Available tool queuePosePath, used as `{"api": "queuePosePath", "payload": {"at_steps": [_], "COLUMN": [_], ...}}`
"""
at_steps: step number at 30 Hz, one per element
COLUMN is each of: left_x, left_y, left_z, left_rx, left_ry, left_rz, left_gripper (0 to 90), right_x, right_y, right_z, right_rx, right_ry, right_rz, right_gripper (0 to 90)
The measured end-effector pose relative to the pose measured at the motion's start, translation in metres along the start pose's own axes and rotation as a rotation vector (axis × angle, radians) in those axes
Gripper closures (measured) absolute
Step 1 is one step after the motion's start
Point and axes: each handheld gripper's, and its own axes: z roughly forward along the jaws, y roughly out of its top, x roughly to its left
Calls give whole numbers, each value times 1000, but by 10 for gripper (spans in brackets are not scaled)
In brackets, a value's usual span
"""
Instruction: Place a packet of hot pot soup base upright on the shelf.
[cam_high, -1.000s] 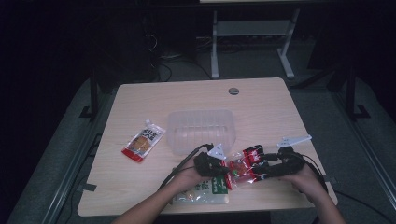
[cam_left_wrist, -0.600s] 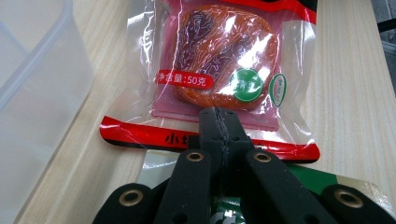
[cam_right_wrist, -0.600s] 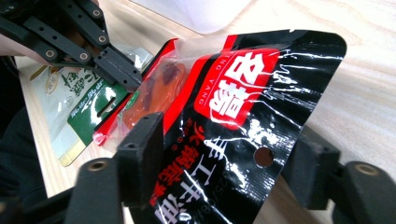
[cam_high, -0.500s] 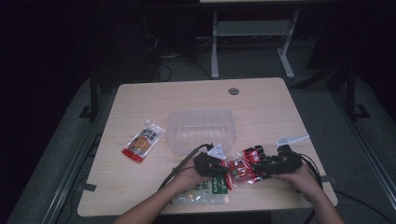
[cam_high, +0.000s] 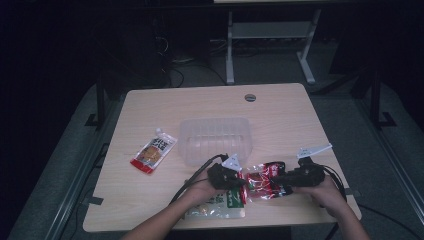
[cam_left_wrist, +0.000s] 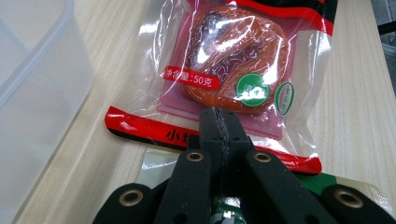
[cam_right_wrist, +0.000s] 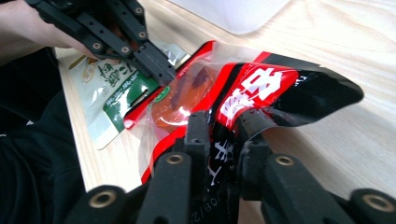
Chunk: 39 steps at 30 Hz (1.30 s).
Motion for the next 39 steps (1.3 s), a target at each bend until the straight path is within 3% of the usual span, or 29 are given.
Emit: {"api": "queuePosePath", "payload": {"at_steps": [11,16,18,22,29,39], "left_x": [0,1,1,2,6,5], "left_y": [0,0,0,0,0,4], "left_z": [0,0,0,0,0,-5], "left_rx": [0,-3,-2,-6,-3,26], "left_ry": [-3,-5,-9,-13,-38,-42], "left_rz": [-2,-6,-4,-8,-39,-28], "left_gripper": [900,900,900,900,900,899], "right_x": [4,5,7,12,20,31], "right_y": [3,3,4,7,13,18], "right_z": [0,-2,-2,-2,0,-4], "right_rx": [2,-36,-64,-76,-127,-168], "right_ry": [0,33,67,79,137,154], "right_rz": [-51,-54,-55,-79,-96,-127], "right_gripper": [874,887,894,899,900,900]}}
